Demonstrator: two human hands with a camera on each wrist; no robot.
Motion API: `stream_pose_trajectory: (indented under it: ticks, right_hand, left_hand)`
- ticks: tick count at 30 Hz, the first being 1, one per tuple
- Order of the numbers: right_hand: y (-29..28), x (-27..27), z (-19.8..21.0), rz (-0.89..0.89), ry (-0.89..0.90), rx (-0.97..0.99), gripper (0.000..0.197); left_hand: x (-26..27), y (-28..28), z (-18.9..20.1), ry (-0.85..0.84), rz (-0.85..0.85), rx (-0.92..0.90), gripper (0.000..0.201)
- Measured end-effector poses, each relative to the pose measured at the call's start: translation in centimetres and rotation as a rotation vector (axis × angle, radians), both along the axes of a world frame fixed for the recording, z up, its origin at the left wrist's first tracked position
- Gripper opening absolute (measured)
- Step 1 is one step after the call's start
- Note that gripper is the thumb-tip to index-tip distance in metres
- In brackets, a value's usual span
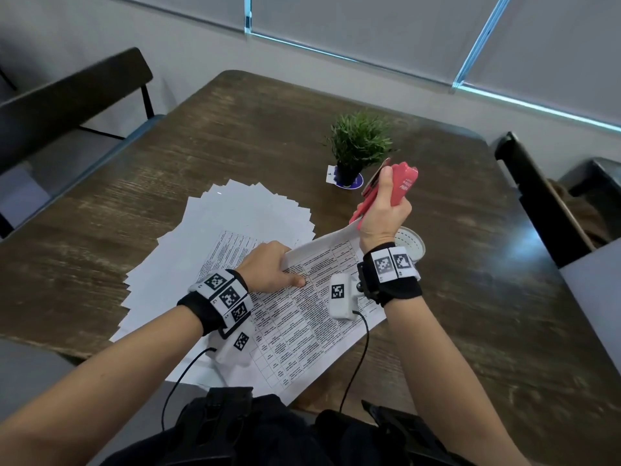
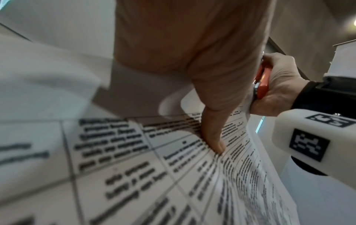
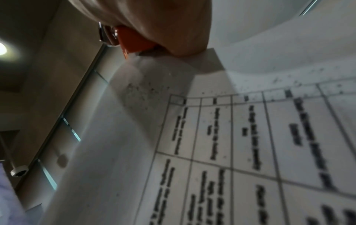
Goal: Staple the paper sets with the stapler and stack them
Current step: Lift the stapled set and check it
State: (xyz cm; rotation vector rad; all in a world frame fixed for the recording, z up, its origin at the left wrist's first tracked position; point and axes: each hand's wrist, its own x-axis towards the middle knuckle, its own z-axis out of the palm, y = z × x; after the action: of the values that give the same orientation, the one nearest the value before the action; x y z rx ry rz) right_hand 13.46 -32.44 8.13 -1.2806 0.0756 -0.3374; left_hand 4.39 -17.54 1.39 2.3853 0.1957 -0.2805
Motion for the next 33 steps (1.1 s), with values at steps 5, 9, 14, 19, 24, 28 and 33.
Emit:
stream_pose_trajectory:
  ticks: [5,9,14,19,24,28,33]
  right_hand:
    - [-0.9,1.0,-0.7,0.097,0.086,-0.049,0.028]
    - [-2.7,1.5,-2.9,-0.120,0.115,-0.280,0.025]
    - [-4.8,0.4,-10.8,-0.051,0.406,-0.667,0.030]
    - [-5.6,-1.1,-16.6,0.166,0.650,-1.088,0.035]
    - [-4.3,-0.7,-17.0,0.156,0.610,-1.219,0.033]
    - [-1.5,-0.5,-14.8,0.175,0.367,-1.032,0.050]
    - [3.4,-1.1,-14.0,0.643,0.650,-0.590,0.035]
  left_hand:
    - [0.2,1.2,-0.3,-0.001,-0.002,-0.097,0.029]
    - [0.7,3.7,-0.7,-0.060,0.169,-0.169,0.027]
    - [1.0,5.9,-0.7,-0.148,0.384,-0.170,0.038]
    - [1.1,6.5,-0.5,-0.211,0.480,-0.198,0.041]
    - [0.9,7.2,-0.4,-0.232,0.487,-0.230,0.042]
    - [1.3,8.8,-0.8,-0.229,0.485,-0.278,0.038]
    - [2.6,11.9,-0.5,-0.255,0.525,-0.373,0.031]
